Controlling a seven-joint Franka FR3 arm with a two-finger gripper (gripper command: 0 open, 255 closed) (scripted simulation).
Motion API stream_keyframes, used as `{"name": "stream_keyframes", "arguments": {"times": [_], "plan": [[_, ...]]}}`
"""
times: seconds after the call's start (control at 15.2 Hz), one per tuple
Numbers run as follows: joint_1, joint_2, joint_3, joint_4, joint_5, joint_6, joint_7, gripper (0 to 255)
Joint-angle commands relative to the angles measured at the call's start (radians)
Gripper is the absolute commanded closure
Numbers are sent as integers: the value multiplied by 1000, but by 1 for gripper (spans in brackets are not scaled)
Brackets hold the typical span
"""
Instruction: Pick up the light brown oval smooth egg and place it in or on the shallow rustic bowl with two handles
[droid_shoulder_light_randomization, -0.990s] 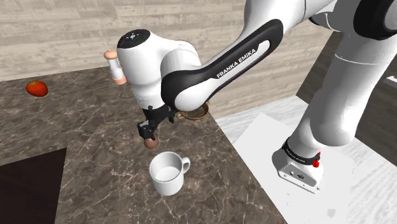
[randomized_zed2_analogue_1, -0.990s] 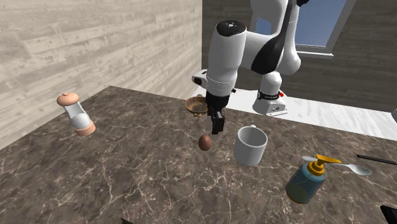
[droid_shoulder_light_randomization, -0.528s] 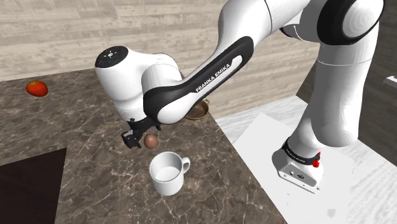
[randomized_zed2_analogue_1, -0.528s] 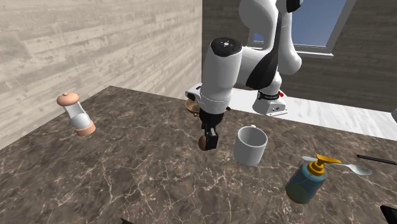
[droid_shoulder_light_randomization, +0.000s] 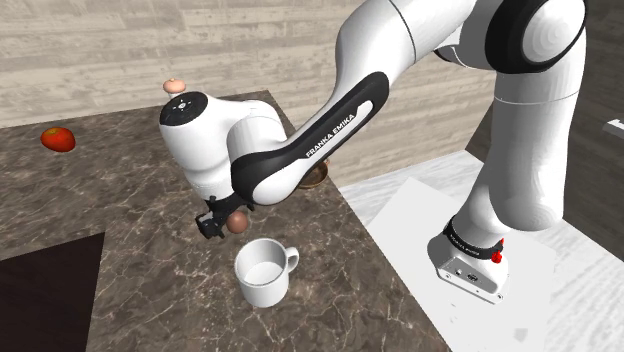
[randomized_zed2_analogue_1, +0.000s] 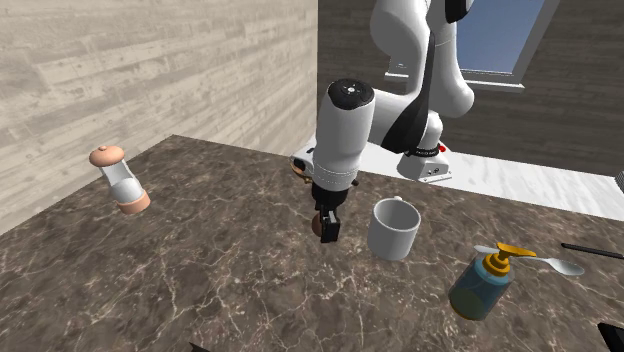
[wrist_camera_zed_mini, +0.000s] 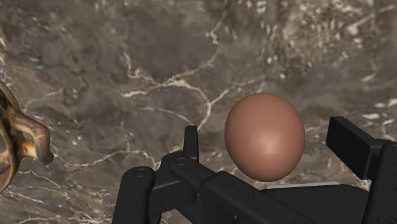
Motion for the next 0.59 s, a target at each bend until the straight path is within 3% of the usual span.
{"name": "stream_keyframes", "arguments": {"times": [0.0,0.2,0.26,0.53], "plan": [[0,1,0,1,-1,1,0,0],[0,1,0,0,-1,1,0,0],[0,1,0,0,-1,1,0,255],[0,1,0,0,-1,1,0,255]]}}
